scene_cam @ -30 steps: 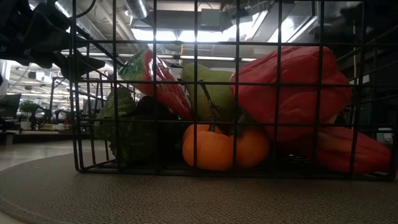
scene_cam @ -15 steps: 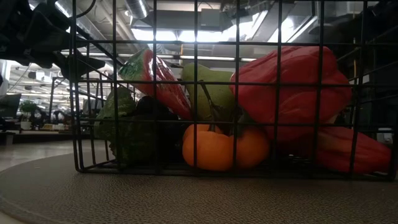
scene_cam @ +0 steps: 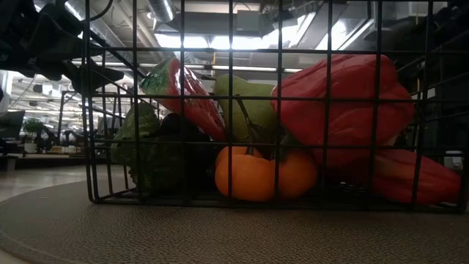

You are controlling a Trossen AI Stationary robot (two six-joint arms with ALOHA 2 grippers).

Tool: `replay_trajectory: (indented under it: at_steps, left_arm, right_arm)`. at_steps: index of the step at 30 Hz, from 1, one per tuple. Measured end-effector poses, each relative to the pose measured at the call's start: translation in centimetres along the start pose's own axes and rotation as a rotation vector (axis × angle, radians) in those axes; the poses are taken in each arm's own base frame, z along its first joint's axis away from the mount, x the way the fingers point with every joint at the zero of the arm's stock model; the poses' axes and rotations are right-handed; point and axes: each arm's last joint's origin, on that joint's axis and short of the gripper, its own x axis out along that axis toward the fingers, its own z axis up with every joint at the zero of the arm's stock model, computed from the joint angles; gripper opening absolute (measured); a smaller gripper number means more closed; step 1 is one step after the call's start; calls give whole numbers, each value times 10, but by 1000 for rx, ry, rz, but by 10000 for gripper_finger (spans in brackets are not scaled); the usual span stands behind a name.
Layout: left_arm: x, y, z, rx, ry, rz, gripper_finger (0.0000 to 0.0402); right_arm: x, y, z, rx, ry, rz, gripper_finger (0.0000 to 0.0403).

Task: Build produce basket
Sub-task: Return to Home Position

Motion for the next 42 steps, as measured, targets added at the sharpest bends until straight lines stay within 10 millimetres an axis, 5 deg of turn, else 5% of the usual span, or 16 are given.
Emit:
replay_trajectory:
  at_steps: [42]
  left_arm:
    - [0, 0, 0, 0, 0, 0, 315]
  right_arm:
    - [0, 3, -1, 7, 6, 31, 307]
